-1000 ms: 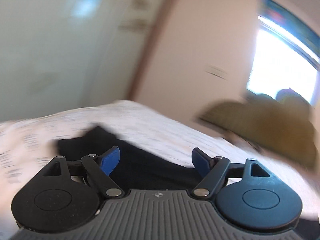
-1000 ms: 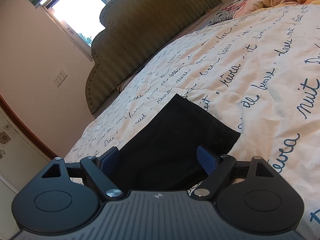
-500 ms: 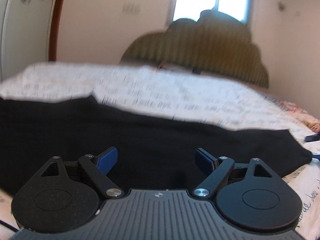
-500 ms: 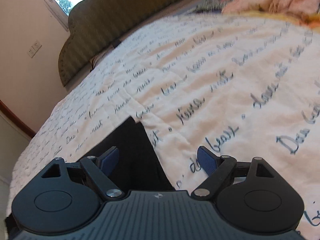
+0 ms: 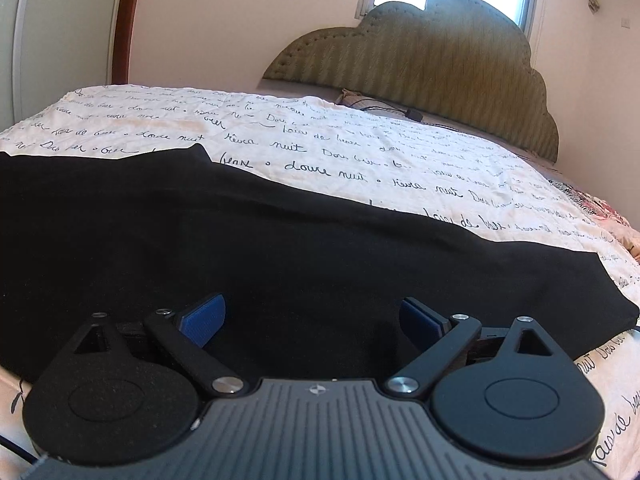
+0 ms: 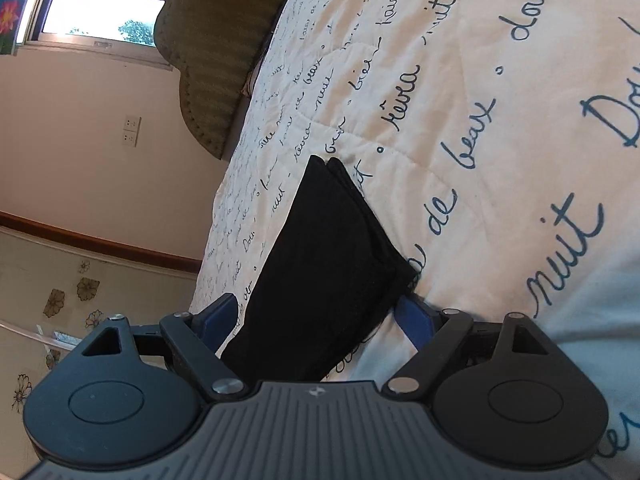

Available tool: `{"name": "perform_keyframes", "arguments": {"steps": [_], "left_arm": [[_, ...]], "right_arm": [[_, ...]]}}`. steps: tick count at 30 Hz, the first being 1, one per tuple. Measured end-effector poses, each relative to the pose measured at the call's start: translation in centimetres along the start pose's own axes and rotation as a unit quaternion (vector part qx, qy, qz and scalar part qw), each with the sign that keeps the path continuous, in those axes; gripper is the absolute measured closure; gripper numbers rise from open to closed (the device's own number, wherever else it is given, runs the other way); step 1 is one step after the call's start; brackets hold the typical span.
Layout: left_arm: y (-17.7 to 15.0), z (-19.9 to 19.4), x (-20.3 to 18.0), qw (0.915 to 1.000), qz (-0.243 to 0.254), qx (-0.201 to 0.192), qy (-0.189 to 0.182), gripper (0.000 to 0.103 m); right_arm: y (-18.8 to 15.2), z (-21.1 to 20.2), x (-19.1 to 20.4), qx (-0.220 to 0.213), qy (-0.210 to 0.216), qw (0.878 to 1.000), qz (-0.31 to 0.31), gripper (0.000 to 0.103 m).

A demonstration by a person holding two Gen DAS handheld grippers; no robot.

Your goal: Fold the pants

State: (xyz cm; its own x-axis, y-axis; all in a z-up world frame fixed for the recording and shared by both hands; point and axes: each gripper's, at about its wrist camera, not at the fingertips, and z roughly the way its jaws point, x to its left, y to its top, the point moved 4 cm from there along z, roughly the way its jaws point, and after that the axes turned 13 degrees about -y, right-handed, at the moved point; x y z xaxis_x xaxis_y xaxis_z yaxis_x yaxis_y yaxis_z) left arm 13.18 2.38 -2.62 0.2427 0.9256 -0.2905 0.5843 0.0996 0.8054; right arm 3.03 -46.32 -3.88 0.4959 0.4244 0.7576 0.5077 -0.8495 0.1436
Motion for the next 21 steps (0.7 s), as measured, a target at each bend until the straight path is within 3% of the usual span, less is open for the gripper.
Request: {"name": "perform_keyframes", "arguments": {"steps": [3,4,5,6,7,13,21], "left_arm": [[0.0,0.0,-0.2,1.0,0.002,0.001,0.002,0.006],[-0.1,0.1,-0.2,1.0,0.002,0.001,0.002,0.006],[0.0,0.0,-0.2,1.0,0.001,0.001,0.001,0.006],[0.0,0.0,-0.2,1.0,0.0,0.0,0.001,0.006],[0.0,0.0,-0.1,1.0,-0.001,-0.001,-0.001,0.006],[0.1,-0.1,0.1,0.9999,-0.01,-0.005,-0.007,0.006],[0.1,0.0,0.0,0.9999,-0.008,-0.004,-0.007,0.006]], "right_arm": [[0.2,0.3,0.8,-0.027,0.002,1.0,0.008,0.011],[0.2,0.4,0.9,-0.045,-0.011,0.999,0.016,0.014],[0.1,0.4,0.9,-0.066,-0.03,0.997,0.022,0.024],[0.0,0.7,0.8,-0.071,-0.05,0.996,0.021,0.074],[-0.2,1.4,0.2,-0.067,-0.068,0.995,0.021,0.095],[-1.5,0.8,-1.2,-0.09,-0.032,0.994,0.05,0.095],[-0.1,1.4,-0.9,-0.098,-0.046,0.991,0.081,0.097]]}}
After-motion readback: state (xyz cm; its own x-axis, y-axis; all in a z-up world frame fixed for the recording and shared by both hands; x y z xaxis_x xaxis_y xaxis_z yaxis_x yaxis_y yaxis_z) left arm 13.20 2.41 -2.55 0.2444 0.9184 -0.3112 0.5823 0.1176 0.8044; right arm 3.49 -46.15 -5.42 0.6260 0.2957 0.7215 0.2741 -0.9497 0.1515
